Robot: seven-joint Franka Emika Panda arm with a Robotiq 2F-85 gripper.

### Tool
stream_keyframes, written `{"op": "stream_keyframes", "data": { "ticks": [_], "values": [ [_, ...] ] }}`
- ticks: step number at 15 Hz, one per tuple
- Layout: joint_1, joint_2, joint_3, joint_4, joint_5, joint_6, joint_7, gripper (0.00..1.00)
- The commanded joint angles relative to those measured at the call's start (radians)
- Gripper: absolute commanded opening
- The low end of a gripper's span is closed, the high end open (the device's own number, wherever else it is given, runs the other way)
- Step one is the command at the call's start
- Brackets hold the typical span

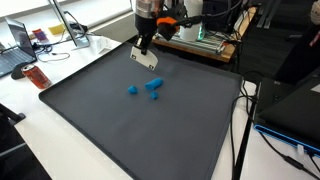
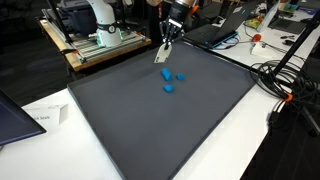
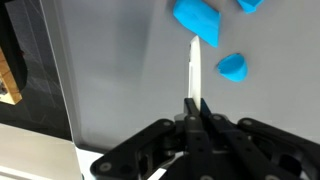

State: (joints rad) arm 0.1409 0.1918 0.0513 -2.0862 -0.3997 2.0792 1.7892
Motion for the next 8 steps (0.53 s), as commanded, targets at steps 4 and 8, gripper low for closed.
{"op": "stream_keyframes", "data": {
  "ticks": [4, 8],
  "values": [
    [0.023, 0.144, -0.019, 0.232, 0.007, -0.195, 0.023, 0.01],
    [0.030, 0.221, -0.032, 0.368, 0.021, -0.300, 0.039, 0.01]
  ]
}}
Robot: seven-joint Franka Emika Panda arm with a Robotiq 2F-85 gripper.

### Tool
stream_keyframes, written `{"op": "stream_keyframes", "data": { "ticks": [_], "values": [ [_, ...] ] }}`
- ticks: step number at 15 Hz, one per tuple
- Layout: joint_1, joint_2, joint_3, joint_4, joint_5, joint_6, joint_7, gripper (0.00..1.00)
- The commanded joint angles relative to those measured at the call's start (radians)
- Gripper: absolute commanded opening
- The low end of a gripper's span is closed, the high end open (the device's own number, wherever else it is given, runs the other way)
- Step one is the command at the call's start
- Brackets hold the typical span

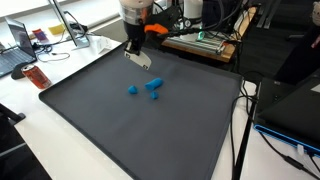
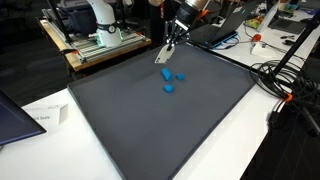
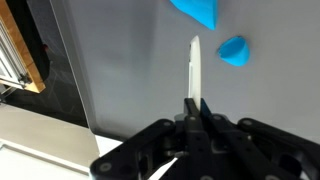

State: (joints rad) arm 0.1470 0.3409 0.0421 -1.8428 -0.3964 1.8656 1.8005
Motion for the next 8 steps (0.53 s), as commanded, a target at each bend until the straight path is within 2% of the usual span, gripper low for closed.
{"op": "stream_keyframes", "data": {
  "ticks": [1, 8],
  "values": [
    [0.025, 0.089, -0.027, 0.158, 0.023, -0.108, 0.040, 0.01],
    [0.014, 0.231, -0.065, 0.384, 0.083, -0.243, 0.093, 0.01]
  ]
}}
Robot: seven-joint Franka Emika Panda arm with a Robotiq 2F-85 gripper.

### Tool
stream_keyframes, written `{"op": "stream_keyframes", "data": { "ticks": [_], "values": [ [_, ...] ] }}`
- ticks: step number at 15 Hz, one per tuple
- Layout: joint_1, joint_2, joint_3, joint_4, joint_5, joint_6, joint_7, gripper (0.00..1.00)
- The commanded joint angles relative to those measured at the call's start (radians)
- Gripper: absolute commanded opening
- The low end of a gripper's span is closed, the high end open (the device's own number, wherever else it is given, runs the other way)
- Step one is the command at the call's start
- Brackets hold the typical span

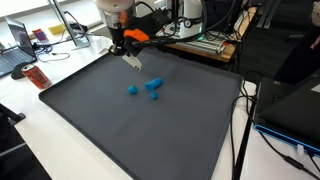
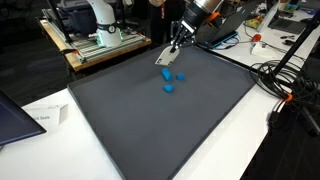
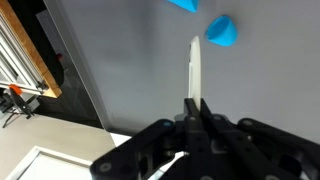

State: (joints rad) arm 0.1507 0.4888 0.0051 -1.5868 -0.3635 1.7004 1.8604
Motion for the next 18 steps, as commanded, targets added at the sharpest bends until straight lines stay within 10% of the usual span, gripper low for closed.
{"op": "stream_keyframes", "data": {
  "ticks": [1, 11, 18],
  "values": [
    [0.012, 0.106, -0.036, 0.159, 0.058, -0.102, 0.047, 0.01],
    [0.014, 0.335, -0.070, 0.435, 0.131, -0.295, 0.158, 0.01],
    [0.015, 0.307, -0.058, 0.376, 0.180, -0.243, 0.177, 0.01]
  ]
}}
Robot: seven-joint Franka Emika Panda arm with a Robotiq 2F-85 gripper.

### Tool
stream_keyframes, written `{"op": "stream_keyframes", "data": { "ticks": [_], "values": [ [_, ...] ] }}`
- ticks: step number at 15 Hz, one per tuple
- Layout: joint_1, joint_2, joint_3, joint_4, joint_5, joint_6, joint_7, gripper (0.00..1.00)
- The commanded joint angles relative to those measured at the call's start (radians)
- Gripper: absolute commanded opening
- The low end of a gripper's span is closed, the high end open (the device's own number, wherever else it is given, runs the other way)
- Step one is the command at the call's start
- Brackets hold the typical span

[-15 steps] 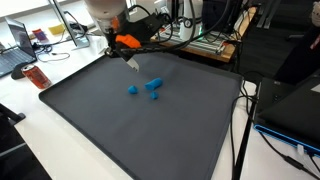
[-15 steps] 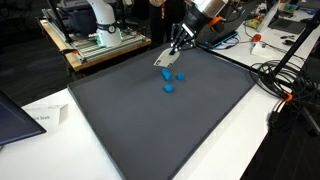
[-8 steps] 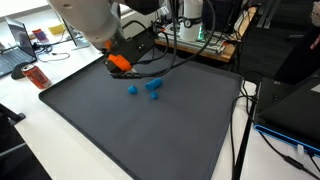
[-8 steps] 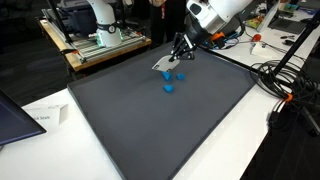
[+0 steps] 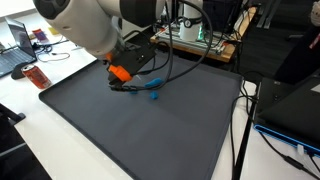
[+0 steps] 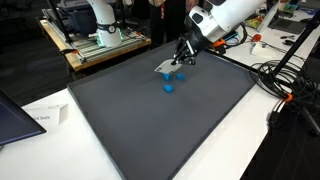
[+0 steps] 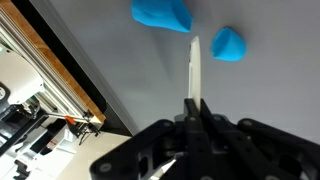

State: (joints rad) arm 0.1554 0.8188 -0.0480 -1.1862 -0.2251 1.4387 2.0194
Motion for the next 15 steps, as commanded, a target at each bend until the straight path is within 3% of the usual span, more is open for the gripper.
{"op": "stream_keyframes", "data": {
  "ticks": [1, 11, 15],
  "values": [
    [0.014, -0.043, -0.002, -0.057, 0.045, 0.039, 0.016, 0.01],
    [0.041, -0.307, 0.000, -0.445, 0.062, 0.303, 0.110, 0.01],
    [0.022, -0.427, 0.015, -0.598, 0.068, 0.380, 0.108, 0.01]
  ]
}}
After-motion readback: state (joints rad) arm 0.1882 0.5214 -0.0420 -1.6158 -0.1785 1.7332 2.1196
